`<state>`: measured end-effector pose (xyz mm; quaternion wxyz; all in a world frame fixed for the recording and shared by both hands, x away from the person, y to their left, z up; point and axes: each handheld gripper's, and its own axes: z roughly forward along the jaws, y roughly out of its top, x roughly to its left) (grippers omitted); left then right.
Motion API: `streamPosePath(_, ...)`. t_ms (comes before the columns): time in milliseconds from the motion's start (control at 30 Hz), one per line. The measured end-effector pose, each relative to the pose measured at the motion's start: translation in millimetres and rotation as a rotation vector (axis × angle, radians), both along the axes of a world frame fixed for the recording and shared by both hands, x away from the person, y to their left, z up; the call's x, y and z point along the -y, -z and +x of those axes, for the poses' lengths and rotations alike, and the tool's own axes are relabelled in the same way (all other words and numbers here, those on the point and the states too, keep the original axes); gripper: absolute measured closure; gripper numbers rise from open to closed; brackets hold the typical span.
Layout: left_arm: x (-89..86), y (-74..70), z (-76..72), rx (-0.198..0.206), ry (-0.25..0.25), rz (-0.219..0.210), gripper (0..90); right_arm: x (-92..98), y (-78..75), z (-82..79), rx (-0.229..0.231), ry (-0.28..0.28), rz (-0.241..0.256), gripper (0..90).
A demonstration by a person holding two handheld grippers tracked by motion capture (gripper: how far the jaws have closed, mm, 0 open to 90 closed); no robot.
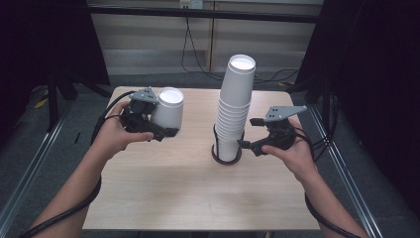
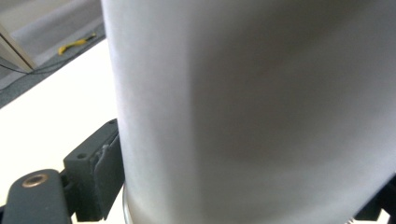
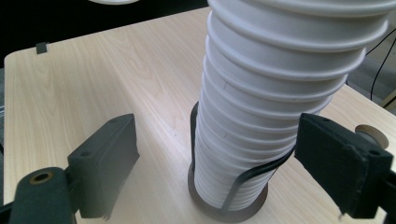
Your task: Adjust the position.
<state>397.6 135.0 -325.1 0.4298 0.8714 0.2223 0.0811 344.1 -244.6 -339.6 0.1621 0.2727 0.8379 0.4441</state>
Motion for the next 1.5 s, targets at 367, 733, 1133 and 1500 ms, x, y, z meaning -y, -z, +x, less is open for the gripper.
streamPosePath(367, 8.4, 15.1, -9.1, -0.023, 0.049, 0.095, 12.5, -13.4, 5.5, -3.8, -0.006, -0.062, -0.100, 13.0)
streamPosePath(733, 21.1, 30.0, -17.6, -0.030, 0.092, 0.156, 12.9, -22.7, 9.6, -9.1, -0.012, -0.097, -0.133, 13.2)
streamPosePath(1133, 36.3, 41.2, -26.3, -0.029, 0.154, 0.276, 12.9, -27.0, 15.5, -9.9, -0.036, -0.126, -0.173, 13.3)
streamPosePath(1500, 50.4, 47.6, -33.8, -0.044, 0.195, 0.322, 13.1, -37.7, 21.6, -11.3, -0.073, -0.199, -0.241, 13.3)
